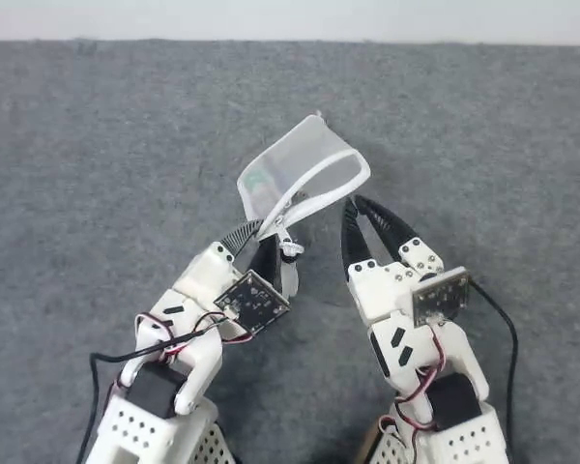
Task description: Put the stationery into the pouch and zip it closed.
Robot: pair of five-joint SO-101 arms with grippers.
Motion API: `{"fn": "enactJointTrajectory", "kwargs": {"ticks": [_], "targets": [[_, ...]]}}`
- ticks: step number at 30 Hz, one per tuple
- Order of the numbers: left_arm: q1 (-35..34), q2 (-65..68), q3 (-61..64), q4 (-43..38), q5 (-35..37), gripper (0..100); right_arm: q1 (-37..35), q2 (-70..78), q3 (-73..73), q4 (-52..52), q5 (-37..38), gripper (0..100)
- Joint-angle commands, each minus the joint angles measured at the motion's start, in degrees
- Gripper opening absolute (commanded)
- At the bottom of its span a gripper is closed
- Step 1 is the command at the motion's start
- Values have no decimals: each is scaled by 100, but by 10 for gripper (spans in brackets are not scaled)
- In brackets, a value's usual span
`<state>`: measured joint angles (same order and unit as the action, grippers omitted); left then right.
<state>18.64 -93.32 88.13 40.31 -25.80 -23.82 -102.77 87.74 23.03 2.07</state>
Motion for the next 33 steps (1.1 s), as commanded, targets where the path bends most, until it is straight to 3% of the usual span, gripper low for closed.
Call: {"fn": "enactJointTrajectory", "kwargs": {"ticks": [1, 4, 11, 24, 33], "targets": [[-88, -70, -145, 79, 141, 7, -743, -101, -818, 1376, -26, 89], [-88, -70, -145, 79, 141, 7, -1367, -101, -941, 1974, -26, 160], [-88, -70, -145, 79, 149, 7, -2035, -92, -510, 1763, 431, 134], [-88, -70, -136, 79, 149, 8, -2044, 4, 79, 769, 659, 132], [-88, -70, -127, 79, 149, 8, -1754, 1736, -360, 75, 615, 133]]}}
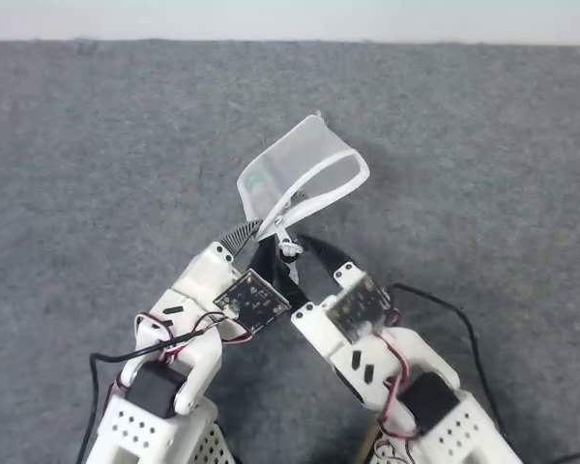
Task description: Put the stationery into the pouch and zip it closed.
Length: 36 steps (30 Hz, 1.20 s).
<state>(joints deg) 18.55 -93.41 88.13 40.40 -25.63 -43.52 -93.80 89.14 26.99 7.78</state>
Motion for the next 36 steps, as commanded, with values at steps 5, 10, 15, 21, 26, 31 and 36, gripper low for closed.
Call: {"fn": "enactJointTrajectory", "kwargs": {"ticks": [5, 10, 15, 21, 26, 31, 36], "targets": [[-79, -62, -127, 70, 132, 8, 321, 1508, -677, -585, 44, 131], [-79, -62, -127, 70, 132, 8, 382, 1587, -659, -1068, 79, 2], [-79, -62, -127, 79, 132, 8, 743, 1587, -703, -1156, 35, 7], [-70, -62, -145, 185, 132, 8, 1112, 1587, -844, -1156, -62, 7], [-70, -62, -145, 185, 132, 8, 1613, 1648, -1081, -1095, -571, 7], [-70, -62, -145, 185, 132, 8, 1719, 1648, -1152, -1095, -615, 7], [-70, -62, -145, 185, 114, 8, 2026, 1648, -1327, -1095, -765, 7]]}}
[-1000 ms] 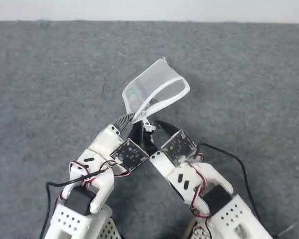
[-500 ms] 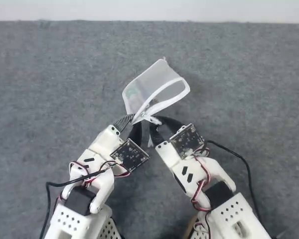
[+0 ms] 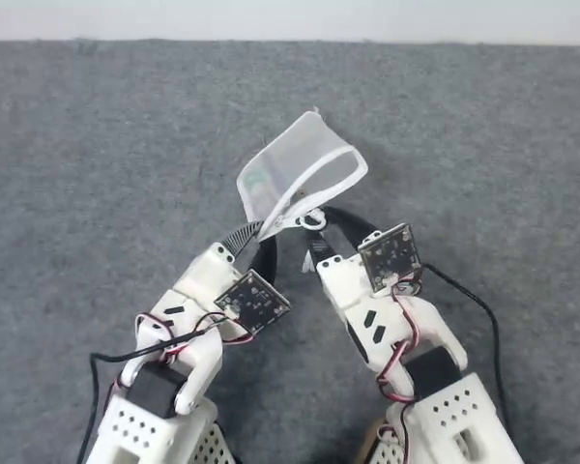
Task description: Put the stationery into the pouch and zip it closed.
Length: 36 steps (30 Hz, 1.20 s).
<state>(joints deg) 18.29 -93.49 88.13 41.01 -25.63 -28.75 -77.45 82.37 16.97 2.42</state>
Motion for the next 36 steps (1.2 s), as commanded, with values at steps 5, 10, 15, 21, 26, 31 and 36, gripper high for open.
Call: {"fn": "enactJointTrajectory", "kwargs": {"ticks": [5, 10, 15, 21, 26, 31, 36], "targets": [[-44, -53, -145, 123, 97, 8, 866, 13, -844, -92, -431, 7], [-44, -53, -136, 123, 97, 8, 954, 13, -1029, 22, -440, 7], [-44, -53, -136, 123, 97, 7, 1262, 13, -1530, 629, -457, 7], [-35, -53, -127, 123, 88, 7, 1341, 22, -1556, 637, -457, 7], [-44, -53, -136, 114, 114, 8, 1182, 13, -1556, 690, -404, 7], [-26, -53, -163, 97, 132, 14, 655, -40, -1565, 919, 53, 7], [-114, -53, -224, 97, 519, 112, 716, -4, -1802, 1604, 281, 7]]}}
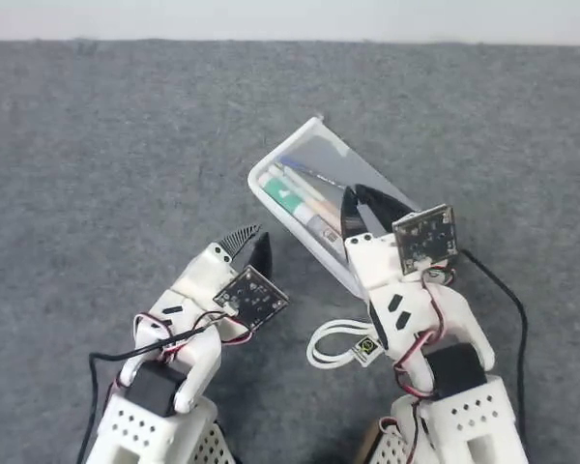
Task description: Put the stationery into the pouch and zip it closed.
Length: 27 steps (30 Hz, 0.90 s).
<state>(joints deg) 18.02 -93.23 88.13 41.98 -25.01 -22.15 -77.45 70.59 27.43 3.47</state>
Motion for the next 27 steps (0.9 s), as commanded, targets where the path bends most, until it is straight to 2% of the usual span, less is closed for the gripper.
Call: {"fn": "enactJointTrajectory", "kwargs": {"ticks": [1, 5, 9, 11, 14, 17, 27], "targets": [[-237, -79, -303, 9, 712, 132, 136, 13, -774, 848, 167, 7], [-932, -79, -541, 0, 1653, 192, 259, 13, -1442, 2273, 158, 10], [-1292, -79, -629, -9, 2127, 204, 242, 22, -1732, 3055, 185, 11], [-1415, -79, -637, -132, 2224, 204, 242, 48, -1741, 3310, 185, 13], [-1609, -79, -629, -211, 2426, 205, 242, 418, -1741, 3785, 141, 70], [-1618, -79, -629, -211, 2479, 205, 259, 1095, -1741, 4189, -299, 117], [-1609, -79, -620, -211, 2479, 205, 286, 2967, -1723, 4558, -1292, 112]]}}
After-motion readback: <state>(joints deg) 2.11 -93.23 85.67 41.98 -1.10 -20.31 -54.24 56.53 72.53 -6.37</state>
